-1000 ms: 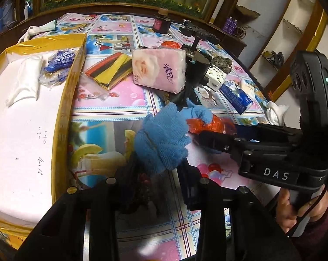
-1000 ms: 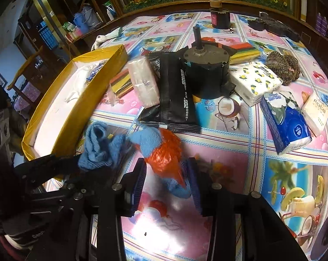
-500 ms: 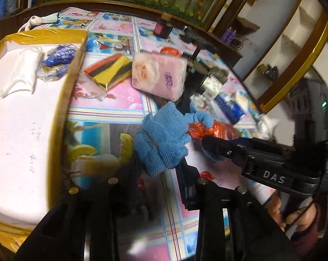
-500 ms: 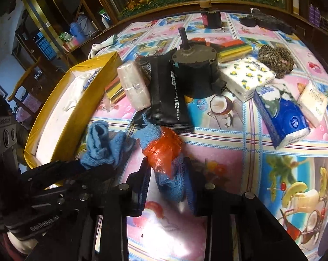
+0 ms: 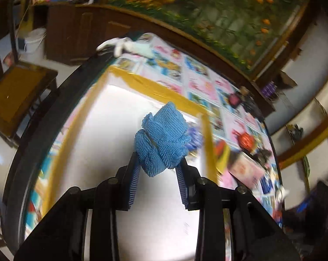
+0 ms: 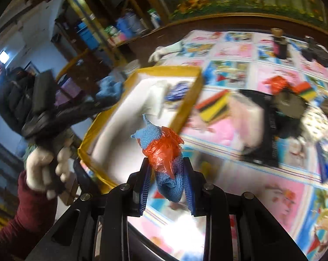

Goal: Organize soft objects
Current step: 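Drop blue towel into box with left tool while right tool drops its bundle, then grasp pink rose tissue pack with left tool while right tool grasps blue tissue pack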

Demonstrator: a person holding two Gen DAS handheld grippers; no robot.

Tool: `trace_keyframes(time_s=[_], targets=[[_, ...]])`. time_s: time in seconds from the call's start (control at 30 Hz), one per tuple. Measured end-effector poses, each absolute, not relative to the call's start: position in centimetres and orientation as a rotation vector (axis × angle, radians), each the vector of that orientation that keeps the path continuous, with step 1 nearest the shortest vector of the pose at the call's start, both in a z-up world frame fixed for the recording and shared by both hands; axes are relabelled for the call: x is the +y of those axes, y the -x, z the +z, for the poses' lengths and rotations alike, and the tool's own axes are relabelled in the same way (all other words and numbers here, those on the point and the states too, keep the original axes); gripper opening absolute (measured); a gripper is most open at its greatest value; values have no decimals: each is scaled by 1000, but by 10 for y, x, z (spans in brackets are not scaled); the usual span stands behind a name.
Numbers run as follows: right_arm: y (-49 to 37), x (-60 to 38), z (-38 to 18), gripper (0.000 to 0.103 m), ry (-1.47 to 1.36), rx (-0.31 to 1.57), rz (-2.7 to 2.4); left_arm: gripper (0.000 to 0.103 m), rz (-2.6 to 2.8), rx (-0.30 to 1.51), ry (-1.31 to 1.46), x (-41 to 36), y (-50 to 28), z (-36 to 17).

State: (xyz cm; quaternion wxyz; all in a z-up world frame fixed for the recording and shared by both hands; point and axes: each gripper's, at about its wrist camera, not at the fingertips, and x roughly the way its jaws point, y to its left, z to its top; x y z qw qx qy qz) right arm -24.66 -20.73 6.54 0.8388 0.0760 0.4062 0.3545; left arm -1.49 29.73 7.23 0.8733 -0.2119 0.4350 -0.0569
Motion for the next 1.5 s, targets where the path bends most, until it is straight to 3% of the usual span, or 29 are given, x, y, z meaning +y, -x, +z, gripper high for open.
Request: trace_keyframes(time_s=[0.27,0.47,0.57,0.63,0.73,0.9,1.07,1.27,1.5], targets=[[231,-120,59,28,-3,930,796,31,-33,971,406,308,-58,32],[228,-74,45,30,112,954,777,39,-56,985,497,321,-72,28],[233,-55,37,43,180,978,766,48,-81,965,520,324,-67,34],[237,-49,34,62,204,974,777,52,-79,953,514,325,-59,41],[244,-48,42,80,203,923,783,55,-50,929,535,332,-46,51],[262,-94,53,82,147,846,774,55,-83,905,578,318,-16,75],[259,-178,37,82,11,848,664,67,-269,926,475,236,7,93],[247,-296,10,82,-268,874,472,67,-399,1072,451,132,-2,65],[277,-367,2,83,-406,831,393,67,-343,1074,520,88,-26,43]])
